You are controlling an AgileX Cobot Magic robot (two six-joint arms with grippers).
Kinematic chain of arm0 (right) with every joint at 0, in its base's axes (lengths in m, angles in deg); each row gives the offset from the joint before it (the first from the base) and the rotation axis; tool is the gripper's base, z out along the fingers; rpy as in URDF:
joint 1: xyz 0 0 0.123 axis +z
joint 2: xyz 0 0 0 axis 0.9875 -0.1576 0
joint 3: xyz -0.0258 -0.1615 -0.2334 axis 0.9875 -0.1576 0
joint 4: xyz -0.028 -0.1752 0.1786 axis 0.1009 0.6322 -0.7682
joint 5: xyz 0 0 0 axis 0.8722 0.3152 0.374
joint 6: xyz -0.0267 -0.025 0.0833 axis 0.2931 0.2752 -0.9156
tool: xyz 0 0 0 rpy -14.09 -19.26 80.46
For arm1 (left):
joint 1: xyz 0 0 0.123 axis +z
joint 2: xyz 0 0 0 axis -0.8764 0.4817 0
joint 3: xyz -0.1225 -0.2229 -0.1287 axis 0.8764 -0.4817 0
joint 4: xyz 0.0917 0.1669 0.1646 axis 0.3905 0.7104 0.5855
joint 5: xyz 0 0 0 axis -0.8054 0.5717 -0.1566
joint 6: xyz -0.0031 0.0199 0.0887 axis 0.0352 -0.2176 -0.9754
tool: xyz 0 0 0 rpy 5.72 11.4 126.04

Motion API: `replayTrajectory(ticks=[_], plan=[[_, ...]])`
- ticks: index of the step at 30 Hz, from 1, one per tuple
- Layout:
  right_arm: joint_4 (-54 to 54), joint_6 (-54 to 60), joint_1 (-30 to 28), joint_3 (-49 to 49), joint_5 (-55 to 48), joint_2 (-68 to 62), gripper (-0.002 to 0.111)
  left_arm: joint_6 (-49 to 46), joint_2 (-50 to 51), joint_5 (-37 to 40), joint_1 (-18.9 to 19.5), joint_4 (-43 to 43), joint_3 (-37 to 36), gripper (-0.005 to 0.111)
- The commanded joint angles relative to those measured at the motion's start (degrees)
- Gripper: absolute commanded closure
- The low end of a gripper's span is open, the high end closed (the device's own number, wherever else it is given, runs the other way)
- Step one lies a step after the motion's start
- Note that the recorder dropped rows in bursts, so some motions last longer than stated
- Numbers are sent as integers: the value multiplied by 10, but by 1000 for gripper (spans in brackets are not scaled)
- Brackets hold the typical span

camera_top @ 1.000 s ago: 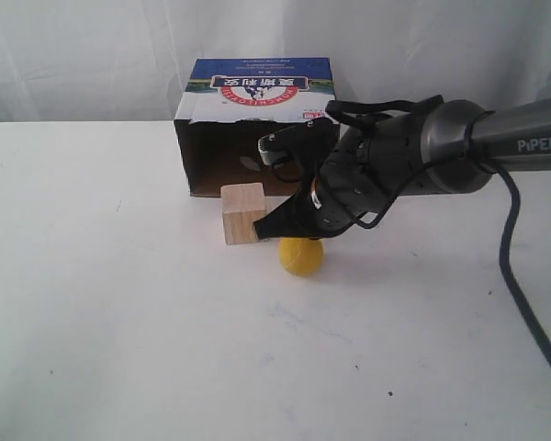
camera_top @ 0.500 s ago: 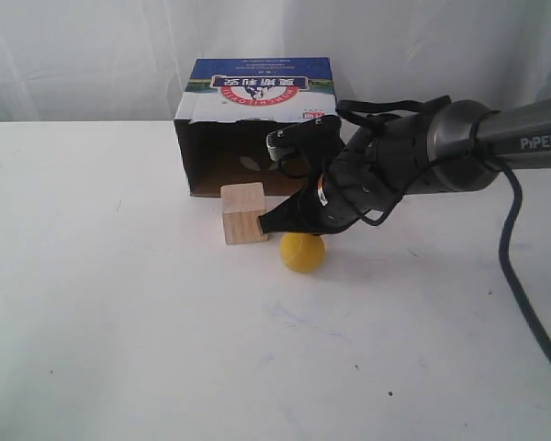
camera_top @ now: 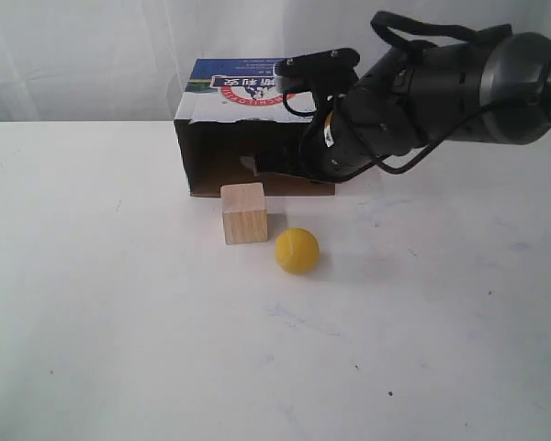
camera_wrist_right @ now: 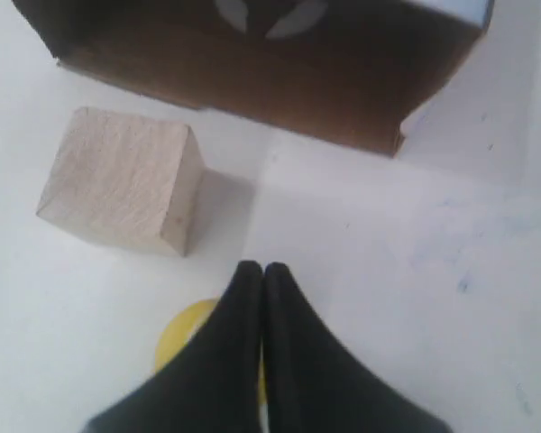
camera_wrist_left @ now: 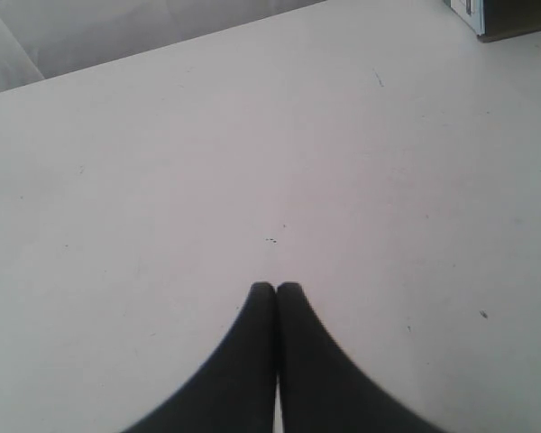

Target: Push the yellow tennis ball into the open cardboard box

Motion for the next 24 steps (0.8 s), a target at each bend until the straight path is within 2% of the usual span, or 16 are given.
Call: replayTrajectory(ticks=[1,3,13,24], plan=[[-127,134,18,-2,-22,-5,108,-1,-2,-2,-3,-2,0,107],[-163,169,26,-2,-24,-13,108,-1,-2,-2,-3,-2,0,107],[-181,167,36,-2,23,-86,108,-1,-2,-2,-3,-2,0,107],[-183,167,36,-1,-23,-100,108,-1,-2,-2,-3,-2,0,107]])
